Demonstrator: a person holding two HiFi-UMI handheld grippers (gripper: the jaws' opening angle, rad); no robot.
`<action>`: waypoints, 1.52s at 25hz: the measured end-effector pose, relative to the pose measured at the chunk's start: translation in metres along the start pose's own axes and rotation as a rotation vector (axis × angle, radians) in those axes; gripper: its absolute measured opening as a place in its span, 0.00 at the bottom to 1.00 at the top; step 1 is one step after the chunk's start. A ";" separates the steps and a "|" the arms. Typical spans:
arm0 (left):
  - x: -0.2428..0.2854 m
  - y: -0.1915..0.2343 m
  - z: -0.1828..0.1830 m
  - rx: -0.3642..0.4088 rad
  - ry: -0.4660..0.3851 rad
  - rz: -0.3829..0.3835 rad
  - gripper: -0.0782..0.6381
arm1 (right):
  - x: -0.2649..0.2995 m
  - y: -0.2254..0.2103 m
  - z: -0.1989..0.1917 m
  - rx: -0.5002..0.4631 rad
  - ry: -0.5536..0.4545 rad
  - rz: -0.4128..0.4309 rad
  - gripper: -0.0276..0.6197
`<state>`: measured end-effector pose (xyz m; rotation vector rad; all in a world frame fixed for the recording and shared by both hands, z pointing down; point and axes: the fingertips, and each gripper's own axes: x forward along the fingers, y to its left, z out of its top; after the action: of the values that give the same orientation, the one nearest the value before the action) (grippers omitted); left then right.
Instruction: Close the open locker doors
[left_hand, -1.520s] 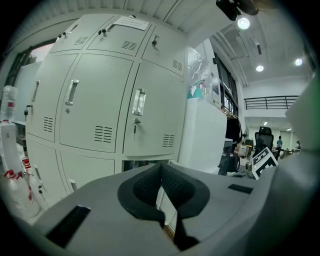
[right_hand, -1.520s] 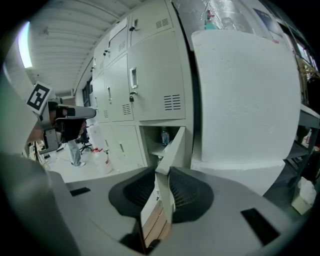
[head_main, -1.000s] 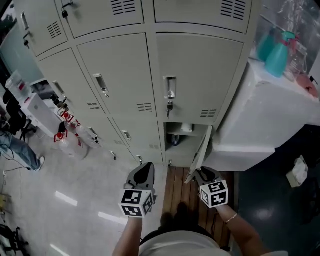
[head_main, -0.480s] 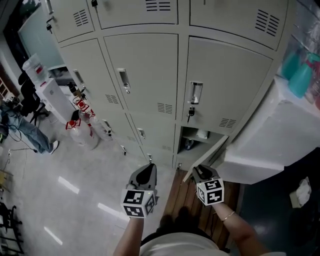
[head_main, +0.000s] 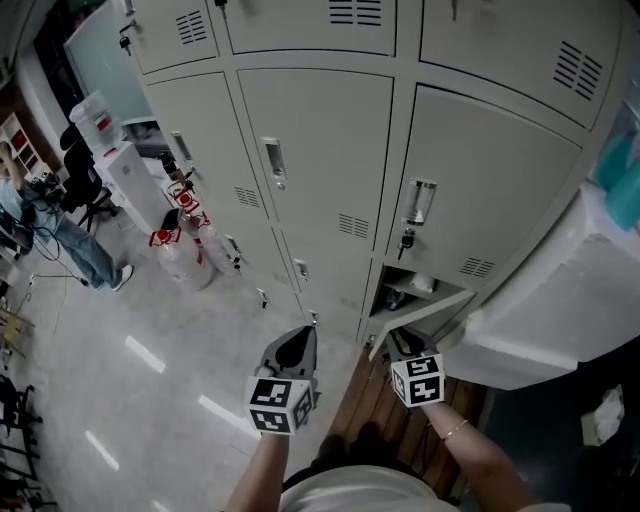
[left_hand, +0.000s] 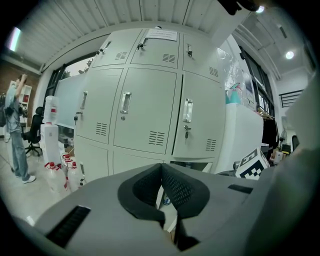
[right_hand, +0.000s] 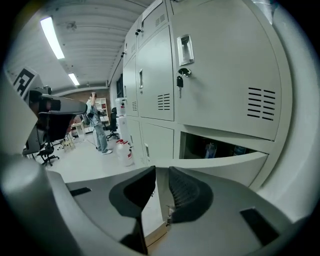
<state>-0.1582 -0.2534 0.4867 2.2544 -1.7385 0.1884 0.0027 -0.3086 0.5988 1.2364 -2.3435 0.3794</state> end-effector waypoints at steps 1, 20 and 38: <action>0.002 0.001 0.001 0.000 0.000 0.005 0.14 | 0.003 -0.001 0.001 -0.002 0.001 0.000 0.18; 0.035 0.013 0.005 0.002 0.026 0.048 0.14 | 0.064 -0.028 0.033 0.011 0.000 -0.013 0.16; 0.052 0.030 0.006 -0.009 0.033 0.077 0.14 | 0.112 -0.058 0.055 0.033 0.026 -0.069 0.14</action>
<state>-0.1735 -0.3101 0.4992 2.1675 -1.8074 0.2325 -0.0191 -0.4438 0.6115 1.3158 -2.2751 0.4107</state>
